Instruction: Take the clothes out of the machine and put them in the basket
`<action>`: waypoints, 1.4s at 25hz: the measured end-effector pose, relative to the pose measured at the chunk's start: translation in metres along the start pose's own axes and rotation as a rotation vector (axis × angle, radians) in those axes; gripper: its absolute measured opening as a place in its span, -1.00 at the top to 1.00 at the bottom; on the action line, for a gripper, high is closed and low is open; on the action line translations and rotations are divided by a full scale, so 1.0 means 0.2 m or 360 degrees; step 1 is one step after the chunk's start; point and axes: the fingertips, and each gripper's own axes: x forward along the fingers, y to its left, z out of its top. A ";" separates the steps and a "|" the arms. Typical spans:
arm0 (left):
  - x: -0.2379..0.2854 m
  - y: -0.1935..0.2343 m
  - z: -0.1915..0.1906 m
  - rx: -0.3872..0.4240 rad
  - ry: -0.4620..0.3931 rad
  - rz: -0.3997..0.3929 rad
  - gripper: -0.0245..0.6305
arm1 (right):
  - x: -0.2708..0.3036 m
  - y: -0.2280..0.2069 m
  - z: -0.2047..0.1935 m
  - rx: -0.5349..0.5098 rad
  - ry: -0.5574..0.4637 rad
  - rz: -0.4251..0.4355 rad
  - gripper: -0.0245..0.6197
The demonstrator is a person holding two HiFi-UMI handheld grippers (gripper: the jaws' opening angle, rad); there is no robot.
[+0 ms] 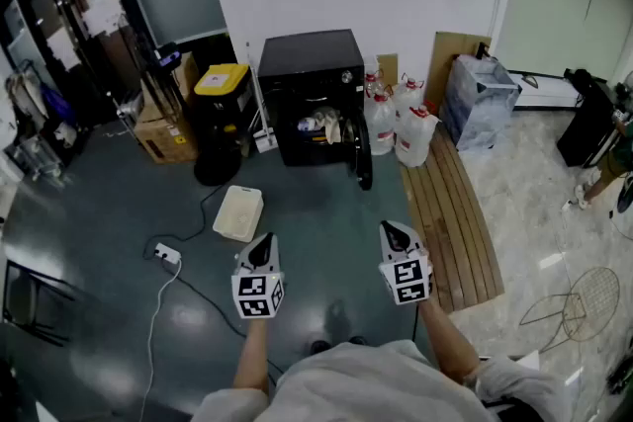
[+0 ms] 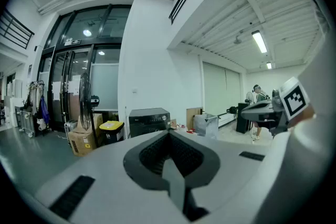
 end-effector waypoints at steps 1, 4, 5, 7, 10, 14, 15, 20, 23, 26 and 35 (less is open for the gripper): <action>0.00 -0.02 -0.01 -0.0001 0.0004 -0.0001 0.87 | -0.01 -0.01 -0.01 0.0000 0.0002 0.0004 0.85; 0.01 -0.09 -0.03 -0.0005 0.0012 -0.0005 0.87 | -0.02 -0.03 -0.05 0.0004 0.0007 0.0016 0.85; 0.02 -0.11 -0.03 -0.0007 0.0014 -0.0006 0.87 | -0.02 -0.04 -0.06 0.0008 0.0008 0.0019 0.85; 0.03 -0.15 -0.03 -0.0003 0.0021 -0.0006 0.87 | -0.03 -0.07 -0.08 0.0015 0.0014 0.0027 0.85; 0.05 -0.21 -0.04 0.0002 0.0034 0.0005 0.87 | -0.04 -0.11 -0.11 0.0030 0.0018 0.0048 0.85; 0.09 -0.27 -0.05 -0.0009 0.0037 0.0022 0.87 | -0.03 -0.17 -0.15 0.0041 0.0008 0.0078 0.85; 0.11 -0.28 -0.05 -0.0012 0.0039 0.0023 0.87 | -0.02 -0.18 -0.16 0.0039 0.0009 0.0082 0.85; 0.19 -0.28 -0.08 -0.0018 0.0071 0.0019 0.87 | 0.06 -0.21 -0.18 0.0042 0.0020 0.0084 0.85; 0.27 -0.26 -0.08 -0.0021 0.0078 0.0019 0.87 | 0.14 -0.23 -0.19 0.0036 0.0032 0.0092 0.85; 0.37 -0.21 -0.07 -0.0031 0.0083 0.0019 0.87 | 0.24 -0.25 -0.17 0.0029 0.0043 0.0098 0.85; 0.83 0.05 -0.04 -0.0050 0.0076 -0.0044 0.87 | 0.72 -0.29 -0.12 -0.0004 0.0074 0.0082 0.85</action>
